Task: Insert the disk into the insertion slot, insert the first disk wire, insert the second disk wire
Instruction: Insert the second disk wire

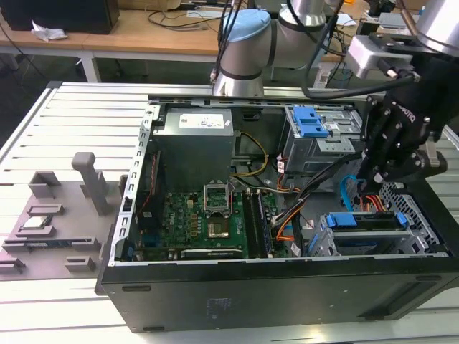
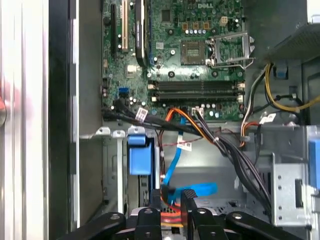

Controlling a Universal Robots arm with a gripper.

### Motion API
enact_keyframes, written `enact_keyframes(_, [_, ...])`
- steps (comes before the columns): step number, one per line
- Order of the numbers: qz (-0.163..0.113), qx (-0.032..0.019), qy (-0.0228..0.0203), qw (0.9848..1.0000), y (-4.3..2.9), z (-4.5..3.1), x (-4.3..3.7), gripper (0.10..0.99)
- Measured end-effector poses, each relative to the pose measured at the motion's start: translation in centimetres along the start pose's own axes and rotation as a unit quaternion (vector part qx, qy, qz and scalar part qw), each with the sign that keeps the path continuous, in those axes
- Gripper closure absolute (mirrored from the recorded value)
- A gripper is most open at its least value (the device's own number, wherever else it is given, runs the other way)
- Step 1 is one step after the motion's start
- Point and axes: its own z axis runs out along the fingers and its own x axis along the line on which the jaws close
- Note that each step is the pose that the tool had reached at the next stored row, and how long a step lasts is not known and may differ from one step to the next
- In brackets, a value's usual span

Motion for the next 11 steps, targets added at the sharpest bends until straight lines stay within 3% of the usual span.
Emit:
enact_keyframes(3, [0.001,0.0,0.0027,1.0,0.44,0.22,0.01,0.784])
enact_keyframes(7, [0.001,0.0001,0.0053,1.0,0.44,0.23,0.0,0.784])
enact_keyframes(11, [0.001,0.0001,0.0066,1.0,0.45,0.23,0.0,0.867])
